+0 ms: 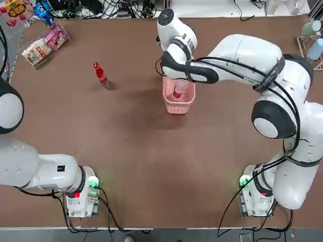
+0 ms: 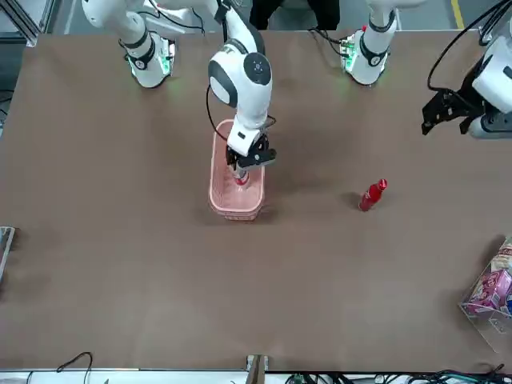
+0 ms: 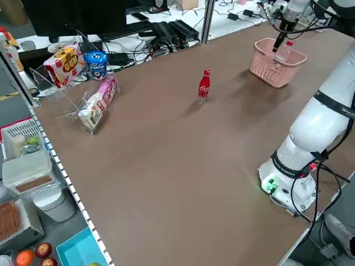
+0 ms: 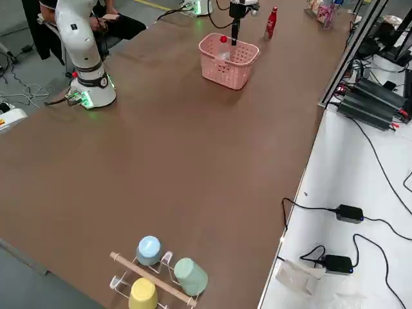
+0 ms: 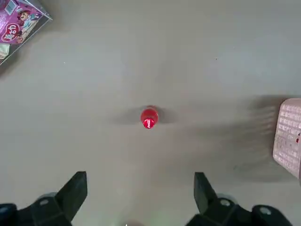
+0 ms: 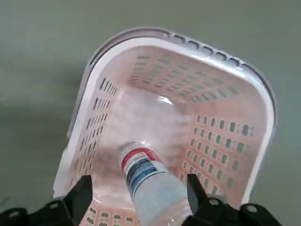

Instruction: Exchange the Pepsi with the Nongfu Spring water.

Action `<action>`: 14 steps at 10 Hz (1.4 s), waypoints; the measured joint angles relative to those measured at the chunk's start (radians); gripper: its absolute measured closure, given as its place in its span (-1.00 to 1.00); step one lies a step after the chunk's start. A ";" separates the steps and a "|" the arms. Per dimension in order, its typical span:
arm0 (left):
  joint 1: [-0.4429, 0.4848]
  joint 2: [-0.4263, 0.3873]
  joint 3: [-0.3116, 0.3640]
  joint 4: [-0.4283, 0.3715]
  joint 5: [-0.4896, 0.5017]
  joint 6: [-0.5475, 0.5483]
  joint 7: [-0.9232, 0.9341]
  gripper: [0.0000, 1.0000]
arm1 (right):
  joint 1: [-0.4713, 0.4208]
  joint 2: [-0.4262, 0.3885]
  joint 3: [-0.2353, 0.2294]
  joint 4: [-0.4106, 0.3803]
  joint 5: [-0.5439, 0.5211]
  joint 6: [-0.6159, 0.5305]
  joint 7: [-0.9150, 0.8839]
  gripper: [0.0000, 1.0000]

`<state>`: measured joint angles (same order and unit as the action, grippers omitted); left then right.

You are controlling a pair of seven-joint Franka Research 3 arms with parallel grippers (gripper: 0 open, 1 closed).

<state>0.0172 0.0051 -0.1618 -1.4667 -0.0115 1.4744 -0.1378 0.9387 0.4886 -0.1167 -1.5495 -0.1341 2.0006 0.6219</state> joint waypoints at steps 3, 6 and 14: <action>-0.001 0.010 -0.003 -0.001 0.000 0.000 0.000 -1.00 | -0.024 -0.048 -0.021 0.025 -0.001 -0.034 0.006 -1.00; 0.001 0.017 -0.002 -0.001 0.000 0.000 0.000 -1.00 | -0.092 -0.110 -0.023 0.041 0.007 -0.041 0.049 -1.00; 0.008 0.031 0.004 -0.001 0.000 0.000 0.000 -1.00 | -0.774 -0.204 -0.025 0.136 0.072 -0.281 -0.667 -1.00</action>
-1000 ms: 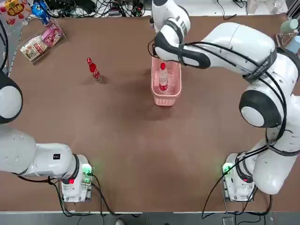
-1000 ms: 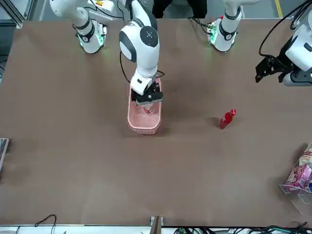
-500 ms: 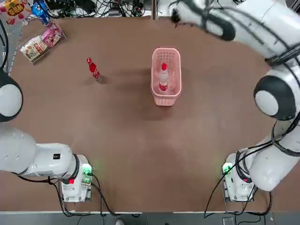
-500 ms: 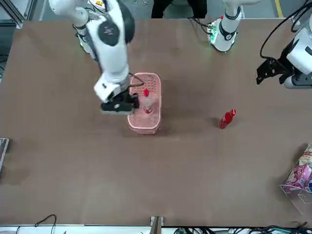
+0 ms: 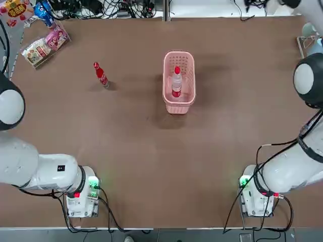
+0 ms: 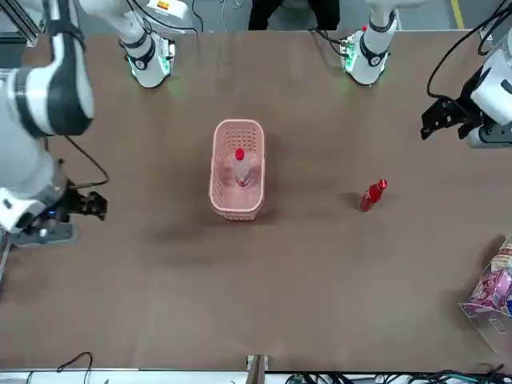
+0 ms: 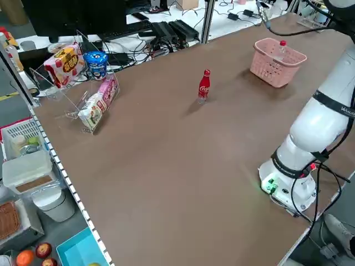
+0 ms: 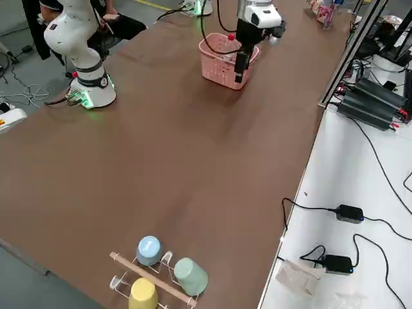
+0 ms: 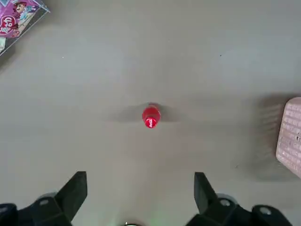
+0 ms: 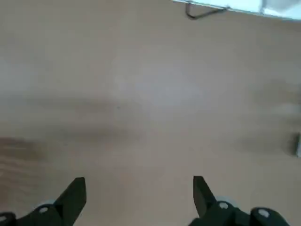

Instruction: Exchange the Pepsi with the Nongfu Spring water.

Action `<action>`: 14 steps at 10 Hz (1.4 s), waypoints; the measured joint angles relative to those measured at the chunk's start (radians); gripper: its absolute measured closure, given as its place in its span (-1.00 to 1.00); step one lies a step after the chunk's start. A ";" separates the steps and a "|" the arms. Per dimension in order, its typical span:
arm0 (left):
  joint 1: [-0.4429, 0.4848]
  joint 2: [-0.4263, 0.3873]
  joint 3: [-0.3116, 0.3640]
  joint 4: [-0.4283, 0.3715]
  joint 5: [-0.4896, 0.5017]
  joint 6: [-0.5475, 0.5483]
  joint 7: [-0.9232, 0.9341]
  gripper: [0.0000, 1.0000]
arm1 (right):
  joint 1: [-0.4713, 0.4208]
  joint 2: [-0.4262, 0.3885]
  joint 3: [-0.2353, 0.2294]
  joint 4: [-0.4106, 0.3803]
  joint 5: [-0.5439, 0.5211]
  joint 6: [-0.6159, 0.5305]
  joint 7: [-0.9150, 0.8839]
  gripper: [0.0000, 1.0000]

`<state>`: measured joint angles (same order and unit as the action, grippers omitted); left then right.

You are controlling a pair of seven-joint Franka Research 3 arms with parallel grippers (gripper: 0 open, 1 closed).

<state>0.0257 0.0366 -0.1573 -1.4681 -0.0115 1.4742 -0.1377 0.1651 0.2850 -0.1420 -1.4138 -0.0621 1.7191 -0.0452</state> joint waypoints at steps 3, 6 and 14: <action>0.000 0.010 0.001 0.000 0.000 0.004 0.000 -1.00 | -0.118 -0.155 0.091 0.026 0.051 -0.189 0.046 -1.00; -0.003 0.011 -0.002 0.001 0.001 0.008 0.001 -1.00 | -0.143 -0.226 0.124 0.017 0.108 -0.251 0.093 -1.00; -0.003 0.012 -0.005 0.001 0.001 0.008 0.005 -1.00 | -0.159 -0.228 0.089 0.008 0.111 -0.239 0.097 -1.00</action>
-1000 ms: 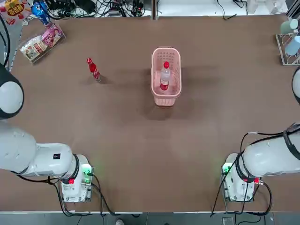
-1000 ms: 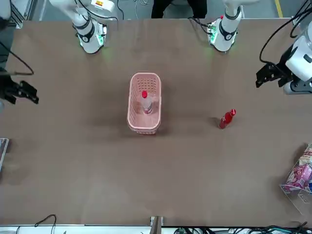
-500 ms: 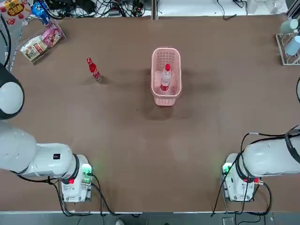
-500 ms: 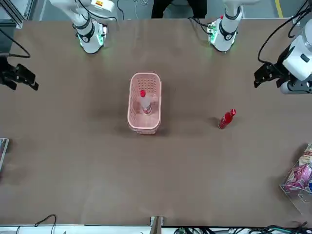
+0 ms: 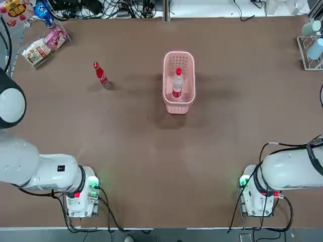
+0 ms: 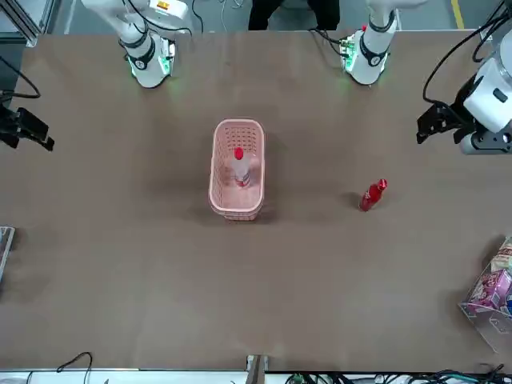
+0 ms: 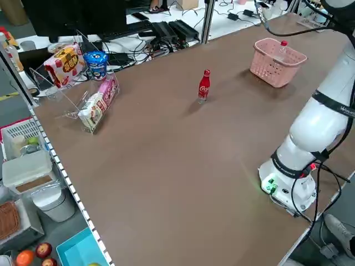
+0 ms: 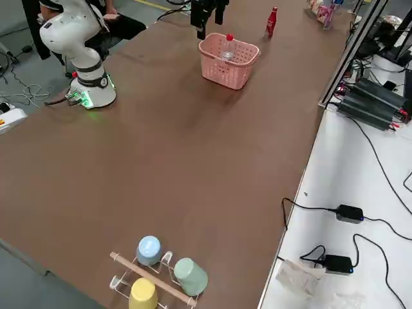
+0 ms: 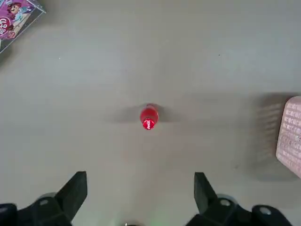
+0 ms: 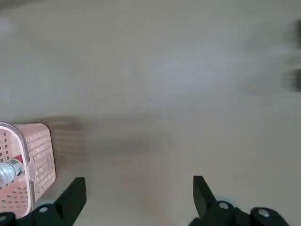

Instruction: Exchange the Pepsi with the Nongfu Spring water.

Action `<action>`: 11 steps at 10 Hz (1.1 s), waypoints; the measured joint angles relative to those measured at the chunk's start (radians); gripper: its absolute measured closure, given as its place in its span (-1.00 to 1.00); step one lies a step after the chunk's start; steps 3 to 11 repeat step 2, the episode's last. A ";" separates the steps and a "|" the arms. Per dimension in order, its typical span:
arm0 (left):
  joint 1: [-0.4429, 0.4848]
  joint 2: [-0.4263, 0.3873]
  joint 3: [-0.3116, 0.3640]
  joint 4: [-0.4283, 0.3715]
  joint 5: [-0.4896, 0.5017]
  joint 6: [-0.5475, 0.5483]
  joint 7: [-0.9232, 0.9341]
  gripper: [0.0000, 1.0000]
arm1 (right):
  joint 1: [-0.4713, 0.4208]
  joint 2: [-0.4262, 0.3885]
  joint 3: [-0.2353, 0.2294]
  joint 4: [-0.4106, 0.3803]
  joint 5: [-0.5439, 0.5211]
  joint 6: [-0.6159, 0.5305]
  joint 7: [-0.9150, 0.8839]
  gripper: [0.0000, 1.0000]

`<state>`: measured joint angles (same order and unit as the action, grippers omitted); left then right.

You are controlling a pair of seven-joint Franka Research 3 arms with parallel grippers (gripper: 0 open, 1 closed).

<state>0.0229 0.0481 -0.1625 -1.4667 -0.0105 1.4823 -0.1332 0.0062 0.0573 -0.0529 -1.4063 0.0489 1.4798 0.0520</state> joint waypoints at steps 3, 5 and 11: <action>0.001 0.000 0.000 0.000 0.000 0.001 0.038 -1.00 | 0.000 0.000 0.000 -0.001 -0.002 0.005 0.000 -1.00; 0.001 0.000 0.000 0.000 0.000 0.001 0.038 -1.00 | 0.000 0.000 0.000 -0.001 -0.002 0.005 0.000 -1.00; 0.001 0.000 0.000 0.000 0.000 0.001 0.038 -1.00 | 0.000 0.000 0.000 -0.001 -0.002 0.005 0.000 -1.00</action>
